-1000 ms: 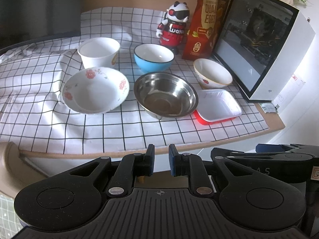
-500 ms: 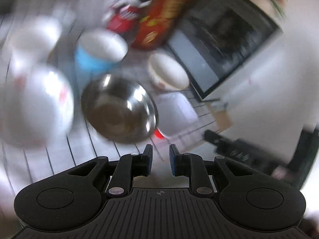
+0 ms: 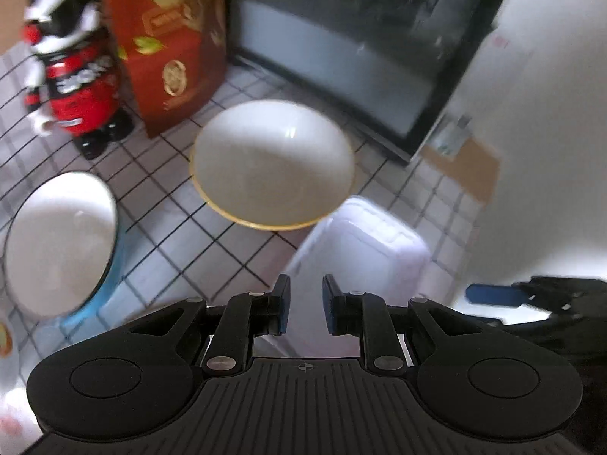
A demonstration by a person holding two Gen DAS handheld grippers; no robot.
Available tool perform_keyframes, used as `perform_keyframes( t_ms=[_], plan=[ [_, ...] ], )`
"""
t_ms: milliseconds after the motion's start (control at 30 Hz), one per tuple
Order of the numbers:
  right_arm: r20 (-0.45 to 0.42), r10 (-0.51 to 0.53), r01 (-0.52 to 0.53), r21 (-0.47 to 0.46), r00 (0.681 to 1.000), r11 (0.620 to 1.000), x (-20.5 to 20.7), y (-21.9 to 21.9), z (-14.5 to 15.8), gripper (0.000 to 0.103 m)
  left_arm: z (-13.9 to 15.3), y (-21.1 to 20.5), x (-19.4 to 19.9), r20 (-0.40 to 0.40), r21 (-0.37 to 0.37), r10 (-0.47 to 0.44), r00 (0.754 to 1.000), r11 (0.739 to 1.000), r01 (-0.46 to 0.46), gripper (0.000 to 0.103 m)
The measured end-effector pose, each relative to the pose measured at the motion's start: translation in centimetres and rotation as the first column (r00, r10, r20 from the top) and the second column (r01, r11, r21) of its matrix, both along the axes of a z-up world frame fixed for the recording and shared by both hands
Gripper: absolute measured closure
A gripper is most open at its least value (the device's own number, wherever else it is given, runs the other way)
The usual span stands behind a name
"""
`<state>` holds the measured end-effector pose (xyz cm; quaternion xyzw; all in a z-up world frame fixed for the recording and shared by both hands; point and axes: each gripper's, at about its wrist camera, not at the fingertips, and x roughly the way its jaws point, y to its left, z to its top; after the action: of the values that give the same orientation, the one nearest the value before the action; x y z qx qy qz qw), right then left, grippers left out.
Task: Organize plates and bowls
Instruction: 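Move the left gripper toward the steel bowl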
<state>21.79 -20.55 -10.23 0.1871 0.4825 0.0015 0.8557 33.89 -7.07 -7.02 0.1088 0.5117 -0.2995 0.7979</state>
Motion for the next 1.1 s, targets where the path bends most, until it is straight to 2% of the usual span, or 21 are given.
perform_keyframes(
  t_ms=[67,200,300,367,500,600,733,833,867,933,967,1033,1100],
  plan=[
    [-0.026,0.004,-0.002,0.075,1.0,0.997,1.7,-1.5,-1.4,0.042,-1.2,-1.0,1.2,-0.036,0.053,-0.013,0.999,0.999,0.015,0.082],
    [-0.106,0.089,-0.065,0.212,0.99,0.975,5.0,-2.8,-4.3,0.042,-3.6,-1.7,3.2,-0.106,0.124,0.036,0.994,0.992,-0.023,0.081],
    [-0.115,0.137,-0.098,0.293,0.984,0.951,6.4,-3.7,-4.6,0.042,-4.9,-1.6,4.2,-0.178,0.12,0.113,0.977,0.988,-0.092,0.077],
    [-0.107,0.138,-0.099,0.311,0.985,0.945,7.3,-5.0,-4.2,0.04,-4.8,-1.6,4.2,-0.228,0.075,0.166,0.959,0.985,-0.153,0.075],
    [-0.017,0.108,-0.103,0.187,0.994,0.977,9.1,-7.7,-2.2,0.04,-4.5,-3.5,2.7,-0.312,-0.065,0.155,0.937,0.981,-0.184,0.075],
    [0.01,0.132,-0.132,0.08,0.991,0.988,10.2,-8.3,-1.6,0.04,-4.9,-4.4,1.9,-0.342,-0.118,0.182,0.922,0.965,-0.234,0.075],
    [0.037,0.157,-0.158,0.012,0.987,0.987,10.4,-8.3,-1.5,0.039,-5.3,-3.4,1.5,-0.36,-0.195,0.241,0.901,0.925,-0.326,0.075],
    [0.075,0.145,-0.137,-0.097,0.987,0.986,10.0,-7.5,-0.4,0.038,-4.3,-2.2,0.7,-0.378,-0.28,0.274,0.884,0.876,-0.392,0.075],
    [0.114,0.177,-0.158,-0.156,0.978,0.975,9.4,-7.0,0.3,0.033,-3.6,-1.6,0.2,-0.375,-0.311,0.269,0.887,0.865,-0.394,0.075],
    [0.184,0.261,-0.209,-0.259,0.948,0.943,8.1,-6.1,1.5,0.026,-2.0,-0.6,-0.8,-0.338,-0.338,0.274,0.901,0.858,-0.387,0.075],
    [0.208,0.3,-0.234,-0.291,0.931,0.928,7.7,-5.3,2.2,0.026,-1.3,0.0,-1.3,-0.311,-0.345,0.284,0.907,0.855,-0.386,0.075],
    [0.254,0.356,-0.28,-0.292,0.899,0.915,7.2,-3.8,3.6,0.025,0.6,2.0,-2.4,-0.258,-0.369,0.321,0.911,0.839,-0.4,0.075],
    [0.31,0.392,-0.32,-0.258,0.866,0.912,7.1,-2.1,5.0,0.021,2.6,4.6,-3.9,-0.2,-0.412,0.377,0.904,0.805,-0.426,0.075]
  ],
)
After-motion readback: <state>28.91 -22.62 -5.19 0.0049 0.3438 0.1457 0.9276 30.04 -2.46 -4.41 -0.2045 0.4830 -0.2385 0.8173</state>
